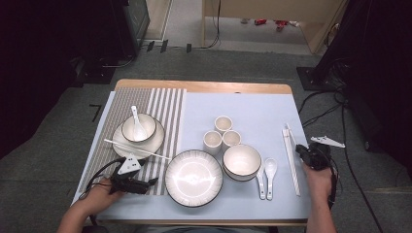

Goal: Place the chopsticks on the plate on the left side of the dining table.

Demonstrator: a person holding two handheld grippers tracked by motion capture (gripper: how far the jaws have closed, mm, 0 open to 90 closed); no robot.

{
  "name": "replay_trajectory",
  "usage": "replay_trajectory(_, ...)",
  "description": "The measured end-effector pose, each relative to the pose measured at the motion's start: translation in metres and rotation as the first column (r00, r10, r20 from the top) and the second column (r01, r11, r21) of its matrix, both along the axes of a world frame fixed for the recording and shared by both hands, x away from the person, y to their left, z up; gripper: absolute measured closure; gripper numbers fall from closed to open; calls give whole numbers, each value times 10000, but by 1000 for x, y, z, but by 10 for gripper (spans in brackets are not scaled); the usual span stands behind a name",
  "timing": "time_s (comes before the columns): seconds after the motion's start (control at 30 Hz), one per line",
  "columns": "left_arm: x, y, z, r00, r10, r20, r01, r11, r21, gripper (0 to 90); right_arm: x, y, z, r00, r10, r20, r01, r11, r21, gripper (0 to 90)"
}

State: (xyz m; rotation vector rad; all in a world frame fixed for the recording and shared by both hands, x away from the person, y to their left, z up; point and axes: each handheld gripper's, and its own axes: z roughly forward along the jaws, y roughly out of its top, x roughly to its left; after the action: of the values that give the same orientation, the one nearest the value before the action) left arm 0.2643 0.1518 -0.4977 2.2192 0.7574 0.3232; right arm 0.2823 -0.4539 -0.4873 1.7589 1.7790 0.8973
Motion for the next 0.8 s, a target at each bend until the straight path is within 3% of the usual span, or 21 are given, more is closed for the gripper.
replay_trajectory(0.43, 0, 0, 0, 10000, 2, -3, -2, 10000, -5, 175, 0, 2, 7, 9996, 215, 198, -222, 9991, 363, 852)
replay_trajectory(0.8, 0, 0, 0, 10000, 2, 1, -2, 10000, -2, 175, 1, 10, 11, 9980, 629, 76, -632, 9968, 489, 852)
